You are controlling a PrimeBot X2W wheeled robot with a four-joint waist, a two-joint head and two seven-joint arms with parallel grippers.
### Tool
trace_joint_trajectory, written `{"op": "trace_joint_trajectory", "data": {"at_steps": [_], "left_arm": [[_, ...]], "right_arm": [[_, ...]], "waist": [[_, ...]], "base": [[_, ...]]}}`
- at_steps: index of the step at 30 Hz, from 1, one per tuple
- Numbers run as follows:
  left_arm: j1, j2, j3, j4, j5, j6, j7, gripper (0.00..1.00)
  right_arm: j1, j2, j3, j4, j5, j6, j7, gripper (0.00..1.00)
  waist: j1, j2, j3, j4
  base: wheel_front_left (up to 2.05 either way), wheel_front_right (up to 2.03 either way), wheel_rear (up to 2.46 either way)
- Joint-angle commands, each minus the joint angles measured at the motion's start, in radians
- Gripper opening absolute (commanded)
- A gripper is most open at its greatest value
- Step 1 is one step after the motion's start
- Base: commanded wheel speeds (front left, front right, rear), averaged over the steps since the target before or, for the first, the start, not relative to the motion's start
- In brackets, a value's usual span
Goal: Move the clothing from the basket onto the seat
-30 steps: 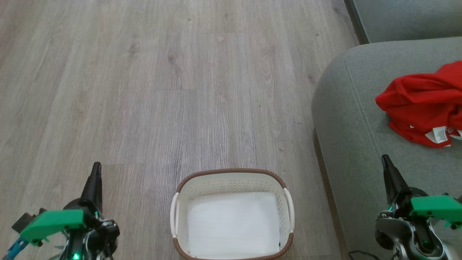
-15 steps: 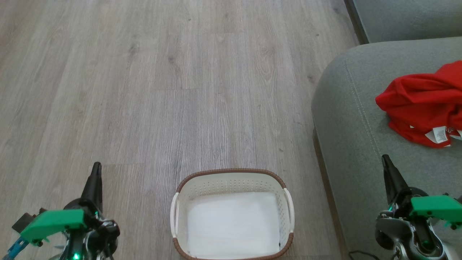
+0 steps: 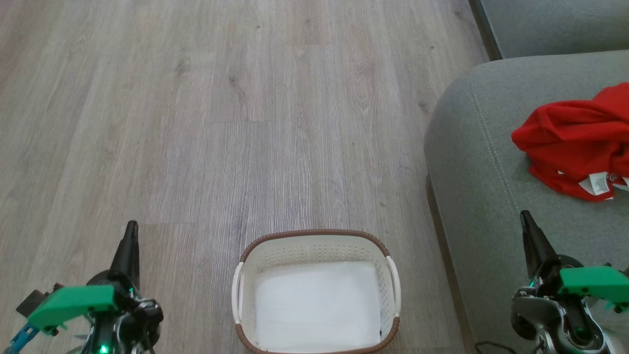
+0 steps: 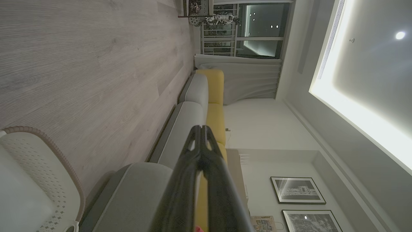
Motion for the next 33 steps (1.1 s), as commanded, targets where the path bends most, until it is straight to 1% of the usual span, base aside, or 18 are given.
{"op": "trace_joint_trajectory", "data": {"at_steps": [1,33], "left_arm": [[-0.048,0.006,0.037,-0.036,-0.002,-0.007,0.008,0.00],[-0.048,0.006,0.037,-0.036,-0.002,-0.007,0.008,0.00]], "right_arm": [[-0.049,0.005,0.017,-0.033,0.000,0.000,0.009,0.00],[-0.050,0.007,0.014,-0.033,-0.003,0.000,0.012,0.00]], "waist": [[0.0000,0.0000,0.000,0.000],[0.0000,0.0000,0.000,0.000]], "base": [[0.00,0.00,0.00],[0.00,0.00,0.00]]}}
